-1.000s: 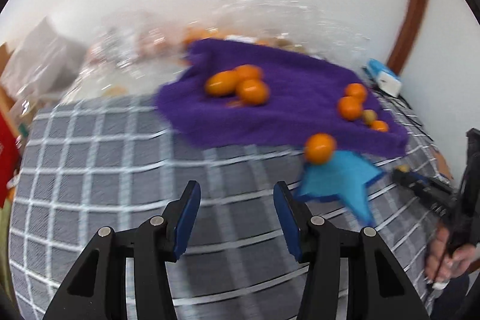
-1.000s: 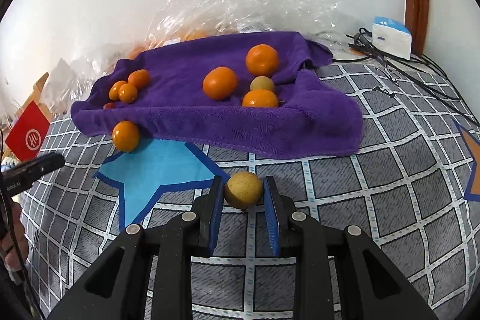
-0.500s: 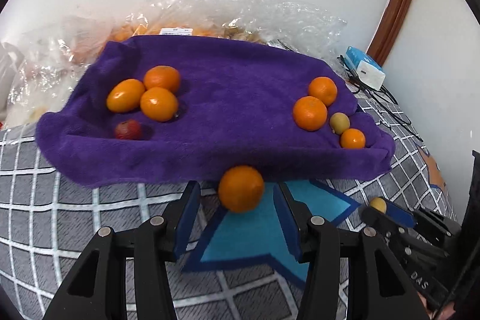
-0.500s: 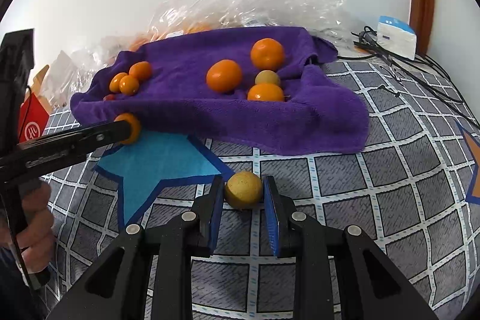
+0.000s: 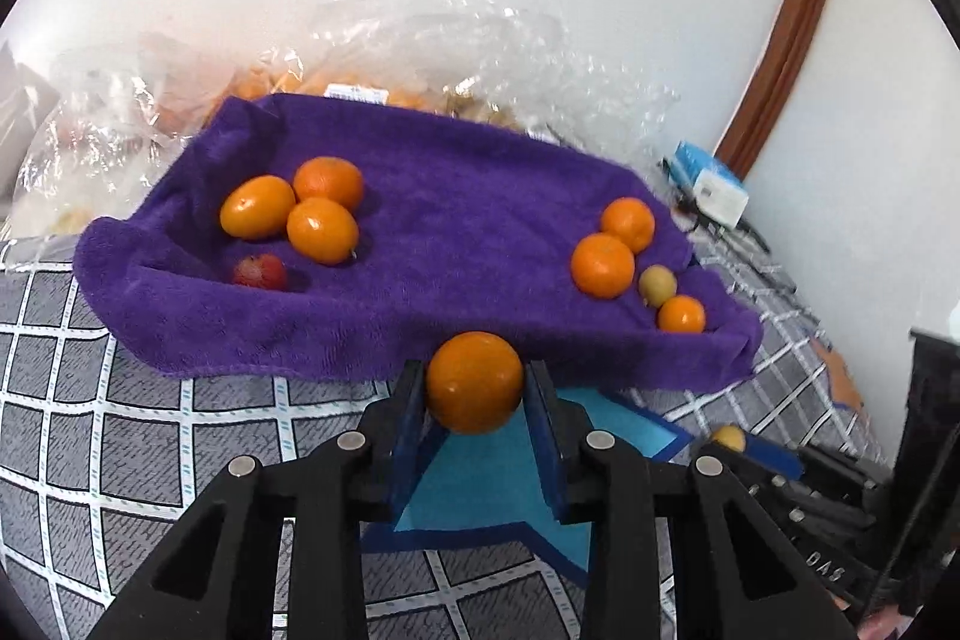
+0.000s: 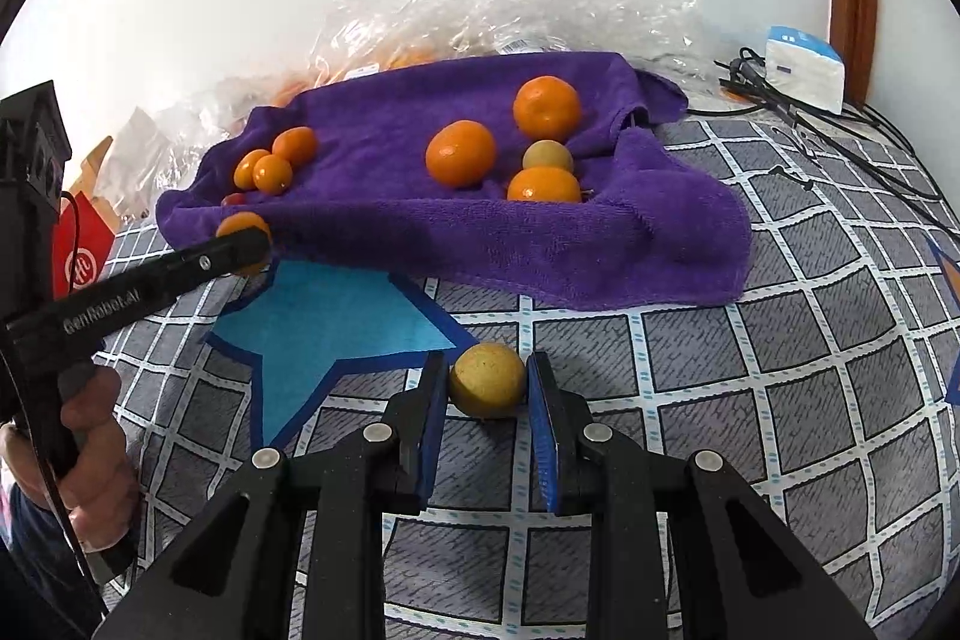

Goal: Organize fruits
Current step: 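Lift both held fruits and carry them over the purple towel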

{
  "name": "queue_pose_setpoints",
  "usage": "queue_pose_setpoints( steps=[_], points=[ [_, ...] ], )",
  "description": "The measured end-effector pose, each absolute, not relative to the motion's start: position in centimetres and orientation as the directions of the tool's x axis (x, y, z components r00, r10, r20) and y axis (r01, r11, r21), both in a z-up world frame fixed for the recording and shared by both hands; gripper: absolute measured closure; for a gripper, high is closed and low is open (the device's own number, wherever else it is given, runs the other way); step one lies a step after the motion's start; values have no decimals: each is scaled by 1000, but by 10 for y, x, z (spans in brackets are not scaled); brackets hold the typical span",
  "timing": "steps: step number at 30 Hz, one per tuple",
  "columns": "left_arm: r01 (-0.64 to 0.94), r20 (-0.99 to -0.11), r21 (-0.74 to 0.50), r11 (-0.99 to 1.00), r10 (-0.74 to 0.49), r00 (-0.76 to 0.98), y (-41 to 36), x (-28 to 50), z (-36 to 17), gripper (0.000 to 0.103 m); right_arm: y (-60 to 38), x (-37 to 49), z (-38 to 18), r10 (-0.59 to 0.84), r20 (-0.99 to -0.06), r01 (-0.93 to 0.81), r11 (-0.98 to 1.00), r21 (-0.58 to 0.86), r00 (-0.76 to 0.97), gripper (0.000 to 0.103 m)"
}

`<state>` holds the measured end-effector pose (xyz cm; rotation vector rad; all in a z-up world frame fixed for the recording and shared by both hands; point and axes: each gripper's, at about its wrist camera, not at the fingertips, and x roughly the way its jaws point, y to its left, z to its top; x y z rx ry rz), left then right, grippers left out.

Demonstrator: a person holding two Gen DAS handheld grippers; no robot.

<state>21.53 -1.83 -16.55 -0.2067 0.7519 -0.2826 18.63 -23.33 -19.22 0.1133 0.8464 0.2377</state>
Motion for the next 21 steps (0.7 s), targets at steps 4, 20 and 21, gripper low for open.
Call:
queue_pose_setpoints(
  steps=[4, 20, 21],
  points=[
    [162, -614, -297, 941, -318, 722, -14, 213, -159, 72, -233, 186, -191, 265, -721, -170, 964, 204, 640, 77],
    [103, -537, -265, 959, -235, 810, 4, 206, -140, 72, -236, 180, -188, 258, -696, -141, 965, 222, 670, 77],
    [95, -537, -270, 958, -232, 811, 7, 206, -139, 72, -237, 181, -188, 262, -695, -141, 964, 227, 670, 77]
  ],
)
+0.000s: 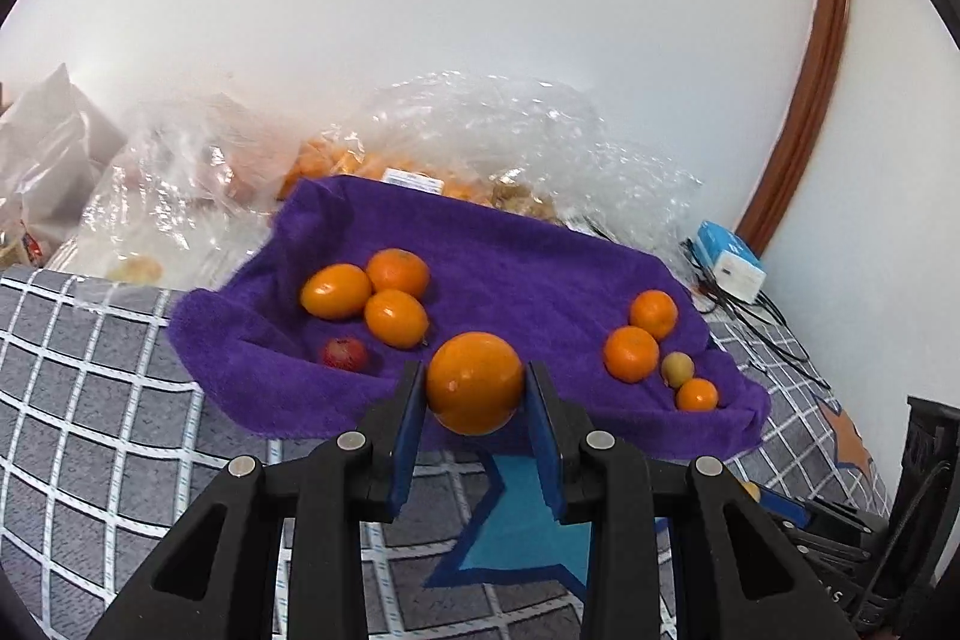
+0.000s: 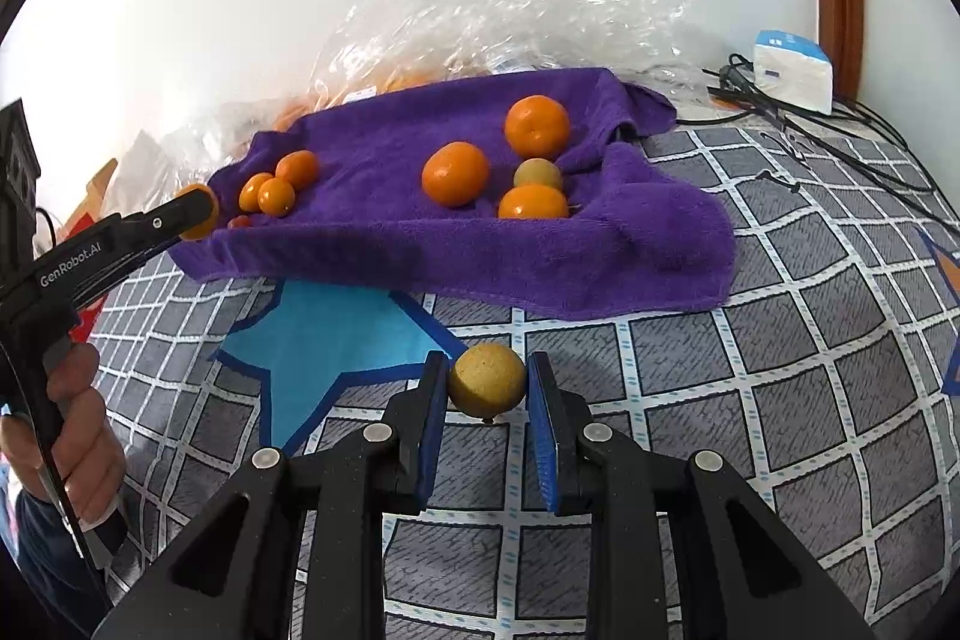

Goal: Organize fruits
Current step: 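Lift both held fruits and carry them over the purple towel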

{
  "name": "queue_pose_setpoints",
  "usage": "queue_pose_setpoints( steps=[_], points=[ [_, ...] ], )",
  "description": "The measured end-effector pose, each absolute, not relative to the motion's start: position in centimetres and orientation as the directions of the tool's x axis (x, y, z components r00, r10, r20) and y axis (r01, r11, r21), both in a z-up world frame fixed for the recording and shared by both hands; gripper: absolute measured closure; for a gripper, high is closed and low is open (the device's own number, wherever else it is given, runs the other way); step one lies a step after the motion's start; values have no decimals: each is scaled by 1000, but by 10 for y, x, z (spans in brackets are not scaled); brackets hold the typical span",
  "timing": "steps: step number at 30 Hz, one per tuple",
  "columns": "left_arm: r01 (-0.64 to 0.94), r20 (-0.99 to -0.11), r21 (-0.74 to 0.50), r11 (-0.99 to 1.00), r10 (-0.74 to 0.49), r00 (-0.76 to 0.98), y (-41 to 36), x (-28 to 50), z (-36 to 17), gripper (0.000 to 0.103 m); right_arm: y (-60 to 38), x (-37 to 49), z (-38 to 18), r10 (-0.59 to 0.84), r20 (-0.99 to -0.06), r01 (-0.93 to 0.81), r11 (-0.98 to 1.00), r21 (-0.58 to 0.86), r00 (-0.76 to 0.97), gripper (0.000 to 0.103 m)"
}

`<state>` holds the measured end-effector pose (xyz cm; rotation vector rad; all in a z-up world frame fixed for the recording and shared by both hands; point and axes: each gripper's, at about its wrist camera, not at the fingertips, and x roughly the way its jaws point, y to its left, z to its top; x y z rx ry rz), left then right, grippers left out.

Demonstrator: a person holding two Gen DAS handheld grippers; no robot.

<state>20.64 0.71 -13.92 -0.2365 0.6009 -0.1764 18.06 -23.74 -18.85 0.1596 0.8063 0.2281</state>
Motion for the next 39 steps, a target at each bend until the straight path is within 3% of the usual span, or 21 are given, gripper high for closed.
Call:
queue_pose_setpoints(
  steps=[19, 39],
  points=[
    [23, -494, -311, 950, -182, 850, 31, 203, -128, 72, -242, 178, -182, 267, -670, -142, 961, 237, 693, 77],
    [-32, -505, -342, 939, -155, 849, 49, 209, -131, 72, -241, 209, -128, 246, -613, -157, 968, 196, 751, 77]
  ],
)
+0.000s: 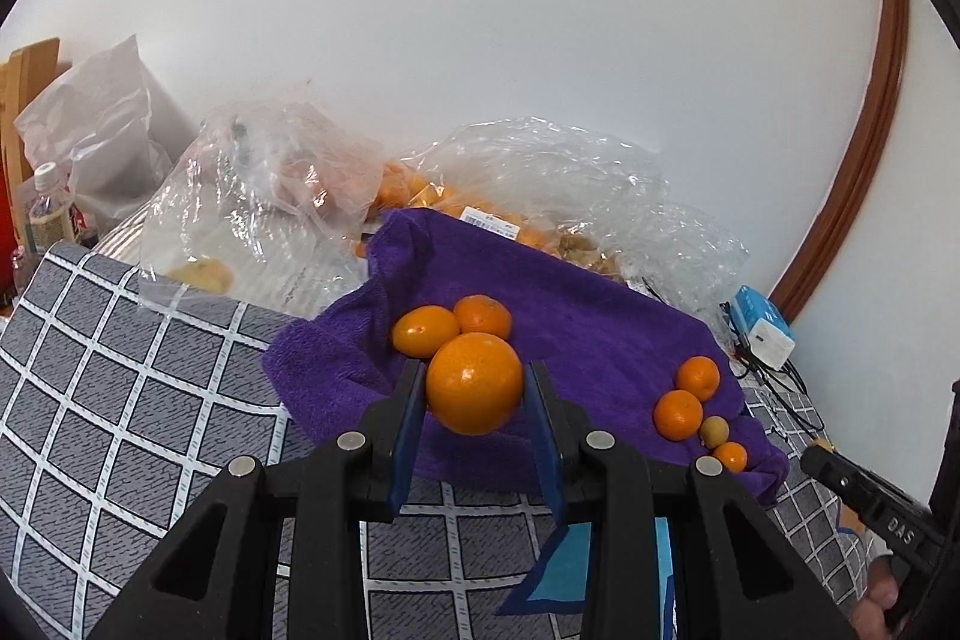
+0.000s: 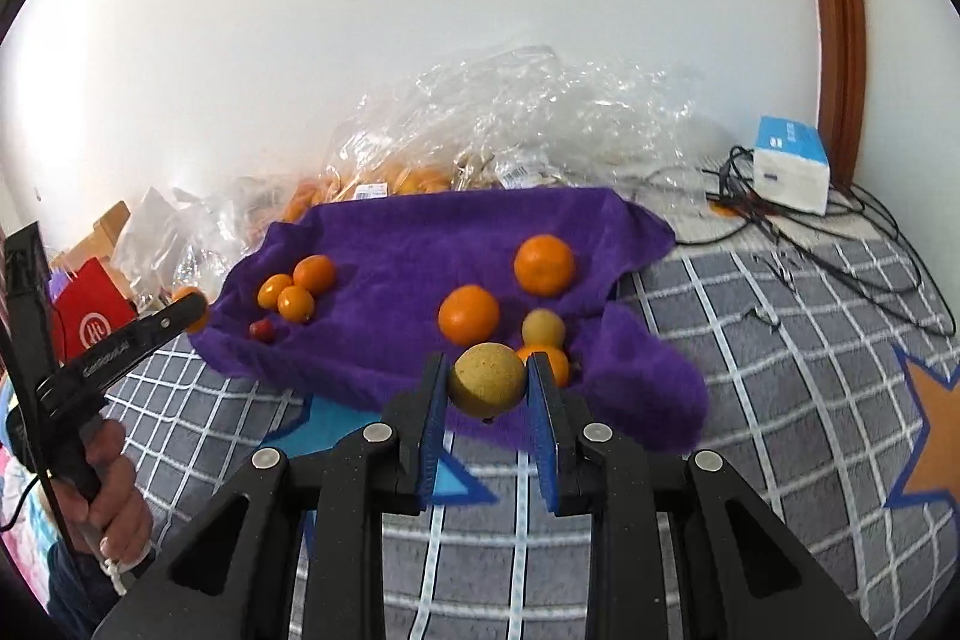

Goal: Organize fruits
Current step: 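Lift both held fruits and carry them over the purple towel, then lower the orange and yellow-green fruit onto the towel and open both tools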

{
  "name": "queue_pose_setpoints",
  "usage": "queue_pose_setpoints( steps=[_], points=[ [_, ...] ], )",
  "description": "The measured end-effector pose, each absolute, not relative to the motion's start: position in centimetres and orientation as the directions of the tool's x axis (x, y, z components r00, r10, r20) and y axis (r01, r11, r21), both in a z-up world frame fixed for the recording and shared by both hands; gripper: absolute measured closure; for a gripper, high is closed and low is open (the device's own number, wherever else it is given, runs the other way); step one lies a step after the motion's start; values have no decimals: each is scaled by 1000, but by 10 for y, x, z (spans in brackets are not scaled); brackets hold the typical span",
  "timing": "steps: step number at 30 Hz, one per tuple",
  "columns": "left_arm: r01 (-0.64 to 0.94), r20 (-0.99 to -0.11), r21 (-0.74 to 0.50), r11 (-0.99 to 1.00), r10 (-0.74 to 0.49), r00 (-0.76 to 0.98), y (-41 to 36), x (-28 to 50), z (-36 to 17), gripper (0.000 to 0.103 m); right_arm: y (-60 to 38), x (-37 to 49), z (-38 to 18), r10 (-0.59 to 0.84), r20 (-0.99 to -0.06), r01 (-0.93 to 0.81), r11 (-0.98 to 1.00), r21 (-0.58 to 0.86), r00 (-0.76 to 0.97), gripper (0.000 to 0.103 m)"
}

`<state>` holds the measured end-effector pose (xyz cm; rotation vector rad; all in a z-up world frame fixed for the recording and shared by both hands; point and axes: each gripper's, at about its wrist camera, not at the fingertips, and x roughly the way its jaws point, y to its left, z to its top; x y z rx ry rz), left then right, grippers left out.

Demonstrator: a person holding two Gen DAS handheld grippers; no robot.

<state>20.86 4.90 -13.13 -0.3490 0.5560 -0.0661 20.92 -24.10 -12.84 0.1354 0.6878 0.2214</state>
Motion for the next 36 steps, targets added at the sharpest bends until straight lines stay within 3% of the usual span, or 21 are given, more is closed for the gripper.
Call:
queue_pose_setpoints(
  steps=[12, 19, 36],
  points=[
    [-54, -555, -372, 927, -175, 813, 56, 218, -133, 72, -220, 269, -157, 298, -710, -199, 955, 221, 638, 77],
    [-14, -646, -246, 969, -153, 748, 29, 248, -125, 72, -204, 289, -173, 290, -754, -218, 956, 197, 589, 77],
    [40, -733, -191, 981, -170, 659, 2, 289, -156, 72, -202, 294, -184, 272, -748, -216, 961, 175, 606, 77]
  ],
)
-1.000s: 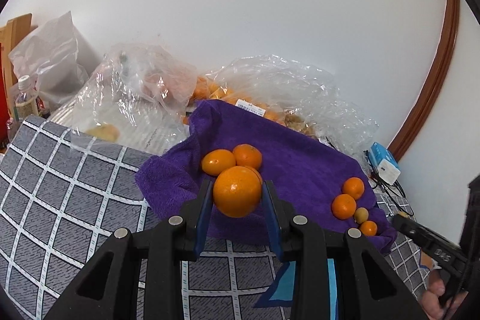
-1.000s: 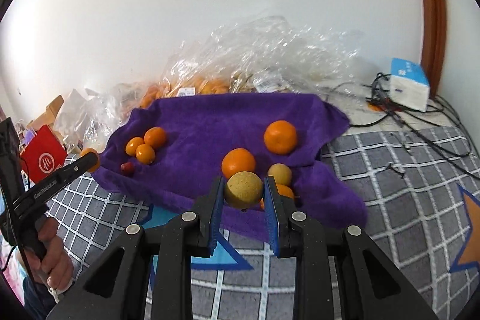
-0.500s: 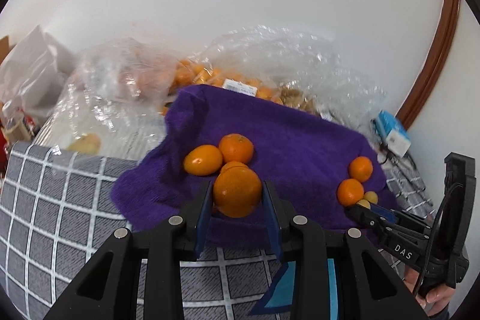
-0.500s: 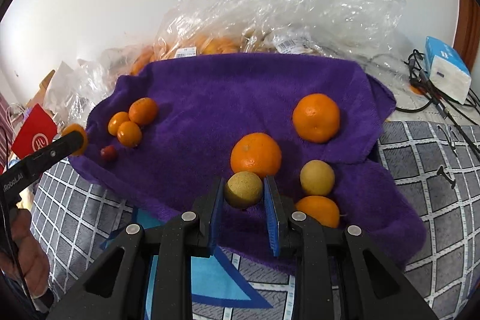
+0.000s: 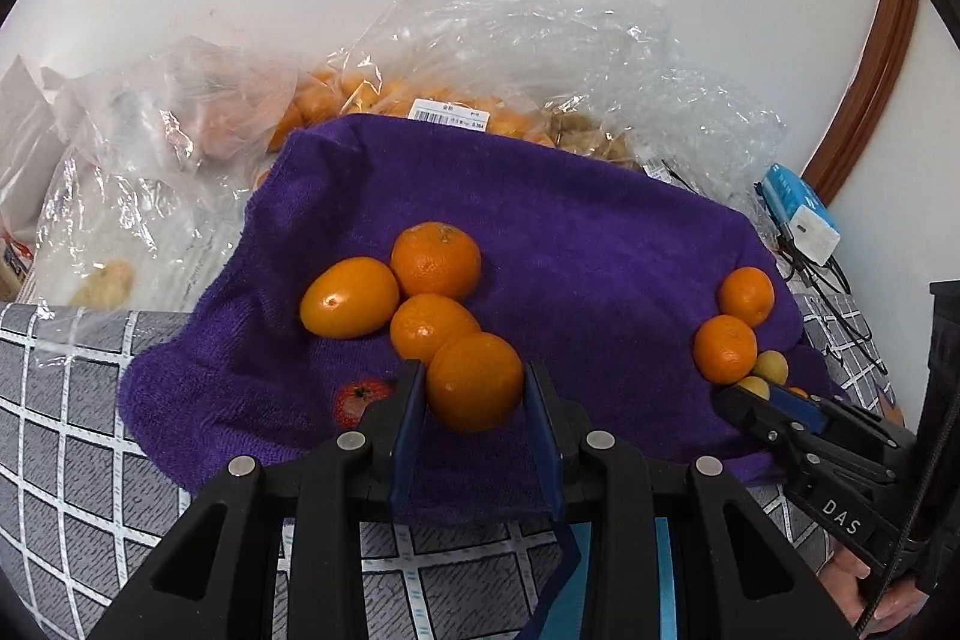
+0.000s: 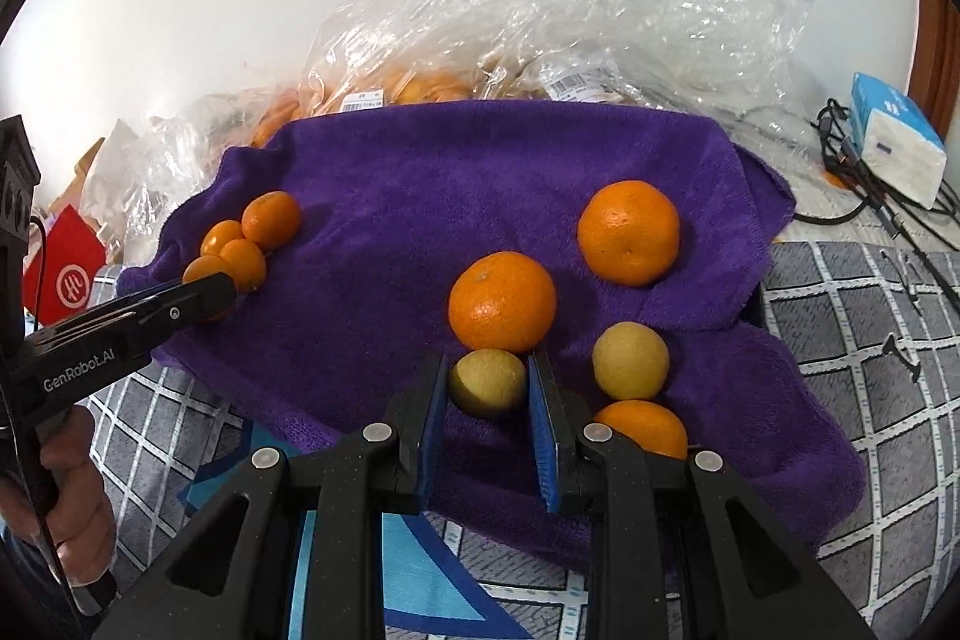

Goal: Organize fruits

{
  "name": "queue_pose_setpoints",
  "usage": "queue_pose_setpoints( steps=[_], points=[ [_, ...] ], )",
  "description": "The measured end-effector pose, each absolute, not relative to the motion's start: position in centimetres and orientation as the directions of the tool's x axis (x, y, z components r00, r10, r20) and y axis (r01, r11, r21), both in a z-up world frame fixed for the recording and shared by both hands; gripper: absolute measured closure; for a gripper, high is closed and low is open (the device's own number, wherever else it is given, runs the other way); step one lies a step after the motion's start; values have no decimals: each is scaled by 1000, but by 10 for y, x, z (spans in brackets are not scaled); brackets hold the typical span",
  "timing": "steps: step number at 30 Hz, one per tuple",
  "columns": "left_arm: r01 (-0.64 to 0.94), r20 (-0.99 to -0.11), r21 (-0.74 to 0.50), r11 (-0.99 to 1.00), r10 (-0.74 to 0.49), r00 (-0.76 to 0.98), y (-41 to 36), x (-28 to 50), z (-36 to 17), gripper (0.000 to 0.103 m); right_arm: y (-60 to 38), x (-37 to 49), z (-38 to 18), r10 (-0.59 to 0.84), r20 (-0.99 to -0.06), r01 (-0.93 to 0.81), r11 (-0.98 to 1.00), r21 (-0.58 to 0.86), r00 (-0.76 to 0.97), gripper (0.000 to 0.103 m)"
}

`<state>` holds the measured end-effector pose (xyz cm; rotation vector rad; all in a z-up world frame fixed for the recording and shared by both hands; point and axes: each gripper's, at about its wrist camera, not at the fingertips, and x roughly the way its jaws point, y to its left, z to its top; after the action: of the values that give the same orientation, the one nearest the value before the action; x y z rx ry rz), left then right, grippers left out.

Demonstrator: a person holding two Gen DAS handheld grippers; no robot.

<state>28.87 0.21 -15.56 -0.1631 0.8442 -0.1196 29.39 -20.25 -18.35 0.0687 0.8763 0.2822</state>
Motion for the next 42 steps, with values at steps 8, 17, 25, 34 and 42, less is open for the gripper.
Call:
queue_pose_setpoints(
  steps=[8, 17, 25, 34, 42],
  points=[
    [56, -722, -101, 993, -112, 682, -8, 286, -160, 71, -202, 289, -184, 246, -731, -214, 967, 139, 636, 77],
    [52, -716, -145, 988, -141, 684, -3, 284, -158, 71, -203, 284, -181, 235, -718, -204, 970, 132, 655, 69],
    [68, -685, -163, 984, -162, 710, 0, 276, -146, 60, -200, 279, -172, 224, -702, -211, 972, 107, 676, 60],
    [90, -635, -163, 983, -174, 752, -2, 259, -116, 44, -216, 247, -127, 197, -693, -144, 980, 135, 694, 56],
    [34, -603, -127, 991, -104, 791, -4, 189, -83, 41, -247, 192, -99, 145, -685, -66, 988, 141, 714, 49]
  ],
)
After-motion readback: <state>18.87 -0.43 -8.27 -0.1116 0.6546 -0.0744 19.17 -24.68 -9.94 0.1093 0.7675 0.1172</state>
